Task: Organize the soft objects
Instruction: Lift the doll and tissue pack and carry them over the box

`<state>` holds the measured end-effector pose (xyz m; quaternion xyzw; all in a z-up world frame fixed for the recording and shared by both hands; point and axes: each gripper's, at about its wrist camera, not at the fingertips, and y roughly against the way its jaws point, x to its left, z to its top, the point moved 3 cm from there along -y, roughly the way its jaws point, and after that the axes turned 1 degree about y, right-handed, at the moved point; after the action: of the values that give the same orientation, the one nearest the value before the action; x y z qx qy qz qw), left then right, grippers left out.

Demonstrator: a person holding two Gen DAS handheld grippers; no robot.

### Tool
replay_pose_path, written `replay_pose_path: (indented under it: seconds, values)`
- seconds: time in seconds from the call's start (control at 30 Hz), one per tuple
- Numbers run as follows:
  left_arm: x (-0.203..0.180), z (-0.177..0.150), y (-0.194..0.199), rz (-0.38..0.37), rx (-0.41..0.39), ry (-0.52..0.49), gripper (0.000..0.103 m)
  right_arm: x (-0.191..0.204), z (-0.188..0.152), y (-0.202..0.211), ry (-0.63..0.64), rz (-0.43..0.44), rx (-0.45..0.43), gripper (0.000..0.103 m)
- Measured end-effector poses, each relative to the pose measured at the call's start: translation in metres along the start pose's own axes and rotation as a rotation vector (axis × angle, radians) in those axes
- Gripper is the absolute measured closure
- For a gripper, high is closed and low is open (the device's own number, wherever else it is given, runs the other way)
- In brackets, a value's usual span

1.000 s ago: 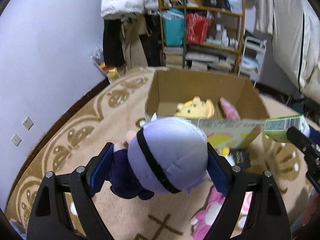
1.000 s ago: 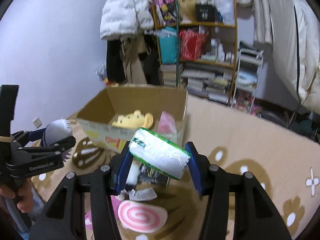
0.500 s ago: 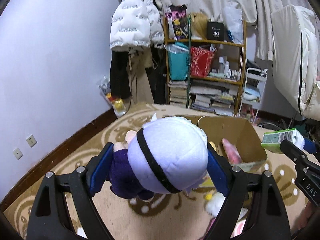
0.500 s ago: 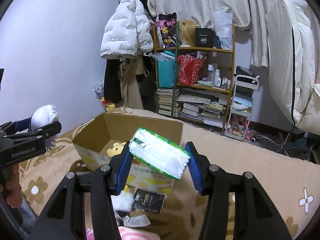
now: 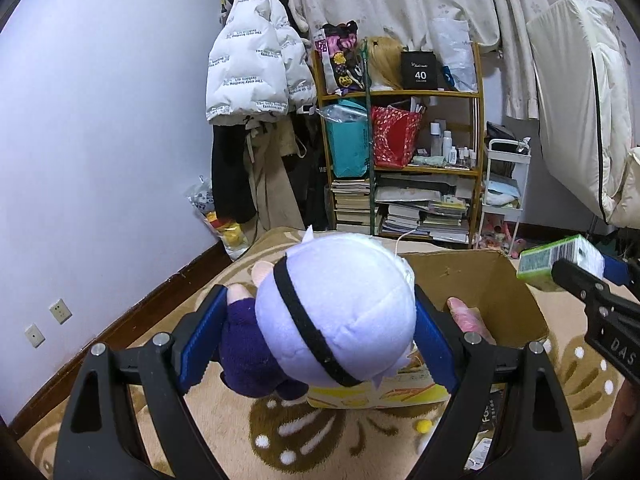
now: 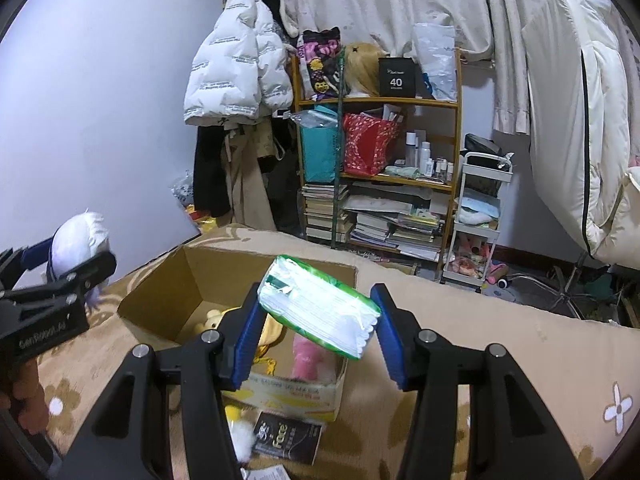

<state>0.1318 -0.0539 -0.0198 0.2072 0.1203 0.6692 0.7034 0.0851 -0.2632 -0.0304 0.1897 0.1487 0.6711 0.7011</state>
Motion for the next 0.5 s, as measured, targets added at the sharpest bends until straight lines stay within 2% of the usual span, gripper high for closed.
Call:
replay_pose_path:
  seconds: [0.23, 0.5]
  values:
    - [-0.002, -0.003, -0.018, -0.006, 0.024, -0.016, 0.017, -0.005, 0.001, -0.017, -0.023, -0.003, 0.023, 0.047]
    - [-0.008, -0.006, -0.031, -0.025, 0.049, -0.039, 0.017, -0.013, 0.002, -0.031, -0.054, 0.030, 0.051, 0.047]
